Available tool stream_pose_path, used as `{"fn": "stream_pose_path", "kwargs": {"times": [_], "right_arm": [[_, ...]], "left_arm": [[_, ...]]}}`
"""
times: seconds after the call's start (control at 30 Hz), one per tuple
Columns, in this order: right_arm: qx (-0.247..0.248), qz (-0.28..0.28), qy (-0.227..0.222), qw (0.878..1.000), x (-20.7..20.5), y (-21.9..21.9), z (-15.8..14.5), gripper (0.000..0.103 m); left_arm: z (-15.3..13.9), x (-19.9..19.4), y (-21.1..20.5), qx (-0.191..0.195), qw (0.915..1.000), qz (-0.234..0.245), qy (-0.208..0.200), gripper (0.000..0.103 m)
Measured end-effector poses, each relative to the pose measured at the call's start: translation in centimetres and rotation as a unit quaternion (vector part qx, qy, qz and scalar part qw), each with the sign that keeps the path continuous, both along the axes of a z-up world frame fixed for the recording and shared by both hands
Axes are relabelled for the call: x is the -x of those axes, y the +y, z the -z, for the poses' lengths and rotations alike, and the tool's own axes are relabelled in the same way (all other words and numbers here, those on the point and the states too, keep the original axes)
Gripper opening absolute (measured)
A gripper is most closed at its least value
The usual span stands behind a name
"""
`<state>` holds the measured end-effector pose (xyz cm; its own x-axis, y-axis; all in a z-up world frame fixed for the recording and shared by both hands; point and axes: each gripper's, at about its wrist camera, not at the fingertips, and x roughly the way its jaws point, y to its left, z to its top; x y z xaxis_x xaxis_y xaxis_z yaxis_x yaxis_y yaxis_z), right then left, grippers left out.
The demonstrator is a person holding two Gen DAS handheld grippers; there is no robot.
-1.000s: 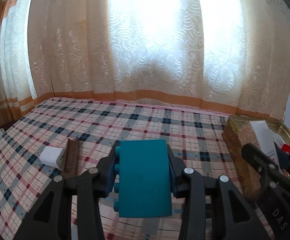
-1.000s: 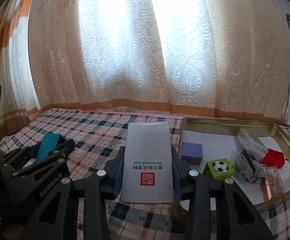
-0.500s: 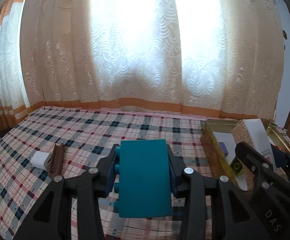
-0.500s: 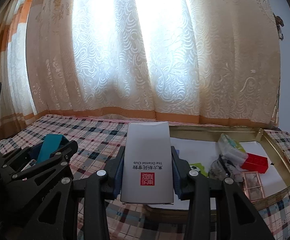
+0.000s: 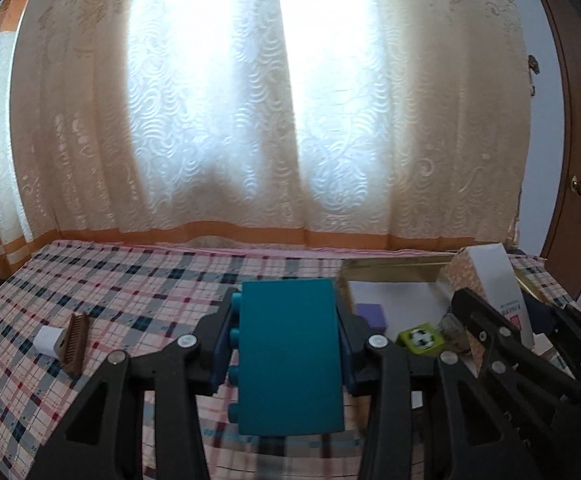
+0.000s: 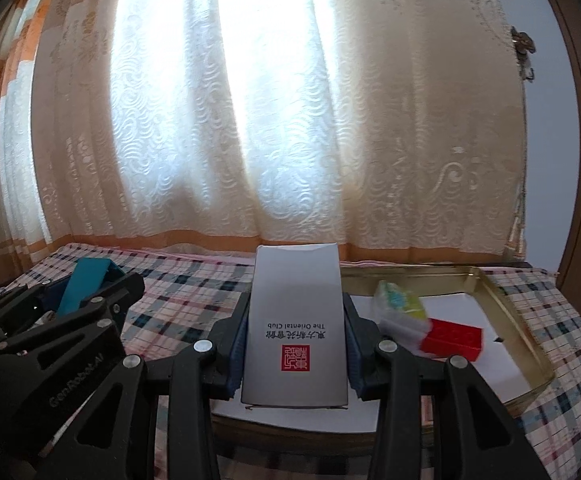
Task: Organize rigid objects
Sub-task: 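Move both tools over the tin tray holding the blue brick and white box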
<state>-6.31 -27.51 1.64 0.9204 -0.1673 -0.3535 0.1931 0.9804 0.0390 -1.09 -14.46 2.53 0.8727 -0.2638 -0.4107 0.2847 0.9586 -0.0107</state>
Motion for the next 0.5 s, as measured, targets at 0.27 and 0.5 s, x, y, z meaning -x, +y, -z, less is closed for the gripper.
{"fn": "stream_pose_path", "kwargs": {"times": [0.27, 0.5], "right_arm": [[-0.001, 0.028, -0.008, 1.0, 1.0, -3.3, -0.6, 0.043], [-0.007, 0.058, -0.01, 0.998, 1.5, -6.5, -0.9, 0.043]], "left_arm": [[-0.5, -0.1, -3.1, 0.003, 0.9998, 0.022, 0.0, 0.041], [-0.4, -0.3, -5.6, 0.002, 0.9992, 0.04, 0.001, 0.041]]}}
